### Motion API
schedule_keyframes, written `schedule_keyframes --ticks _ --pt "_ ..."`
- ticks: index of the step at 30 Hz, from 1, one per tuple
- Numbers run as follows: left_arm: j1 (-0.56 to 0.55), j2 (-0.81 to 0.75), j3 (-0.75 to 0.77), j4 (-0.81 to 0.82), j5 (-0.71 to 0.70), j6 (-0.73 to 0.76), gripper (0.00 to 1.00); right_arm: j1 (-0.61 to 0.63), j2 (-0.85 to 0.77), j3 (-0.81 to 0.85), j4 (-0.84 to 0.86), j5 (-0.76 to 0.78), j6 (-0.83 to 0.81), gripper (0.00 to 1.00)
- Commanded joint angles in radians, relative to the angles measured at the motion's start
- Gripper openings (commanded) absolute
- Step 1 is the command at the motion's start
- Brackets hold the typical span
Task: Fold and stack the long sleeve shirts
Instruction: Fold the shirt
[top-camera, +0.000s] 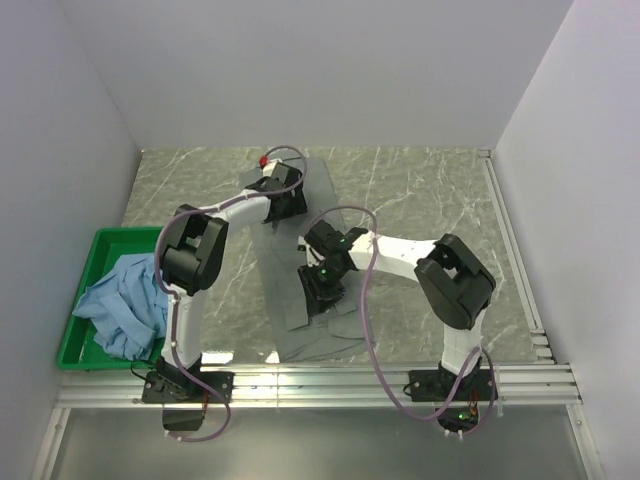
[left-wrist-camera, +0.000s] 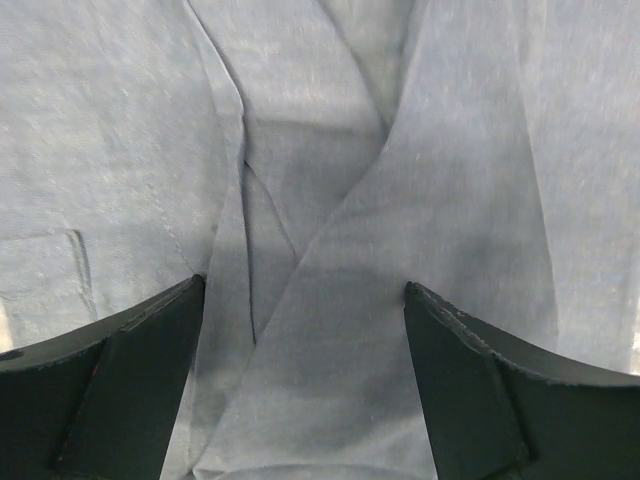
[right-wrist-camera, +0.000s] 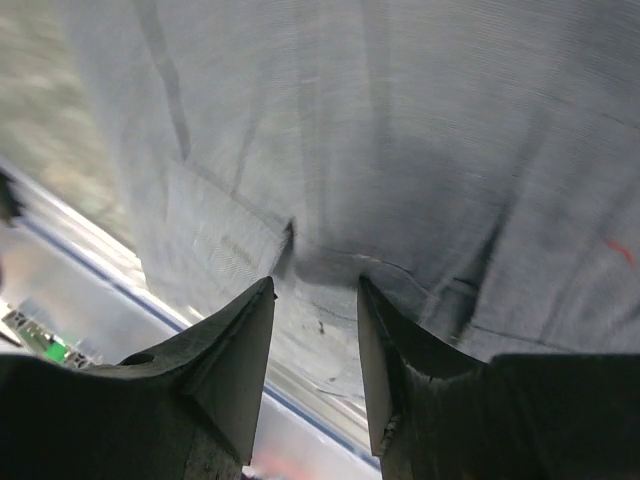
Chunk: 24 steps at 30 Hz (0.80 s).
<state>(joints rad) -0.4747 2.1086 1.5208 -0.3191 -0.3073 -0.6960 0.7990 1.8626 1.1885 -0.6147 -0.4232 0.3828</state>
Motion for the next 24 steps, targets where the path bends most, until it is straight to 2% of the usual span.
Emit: schedule_keyframes --ticks 1,4,8,10,15,18,24 --pt "0.008 0.004 0.068 0.074 0.025 0.117 0.88 0.019 -0.003 0.074 0.073 -0.046 0.03 0.47" --pt "0.018 -0.053 0.061 0.113 0.036 0.131 0.89 0.019 -0.064 0.085 0.087 0.018 0.027 0.48" --pt "0.051 -0.221 0.006 0.109 0.039 0.095 0.91 -0.024 -0.178 0.042 0.102 0.122 0.03 0.5" --pt "0.061 -0.289 -0.046 0.088 0.033 0.069 0.92 -0.066 -0.253 -0.015 0.144 0.126 0.045 0.51" --pt "0.068 -0.488 -0.207 0.014 0.037 0.038 0.92 -0.265 -0.37 -0.121 0.283 0.023 0.128 0.51" --pt "0.067 -0.593 -0.336 0.011 0.098 0.024 0.92 -0.333 -0.369 -0.116 0.371 -0.023 0.159 0.5" --pt "0.045 -0.783 -0.6 0.04 0.223 0.013 0.91 -0.363 -0.231 -0.043 0.533 -0.101 0.241 0.49"
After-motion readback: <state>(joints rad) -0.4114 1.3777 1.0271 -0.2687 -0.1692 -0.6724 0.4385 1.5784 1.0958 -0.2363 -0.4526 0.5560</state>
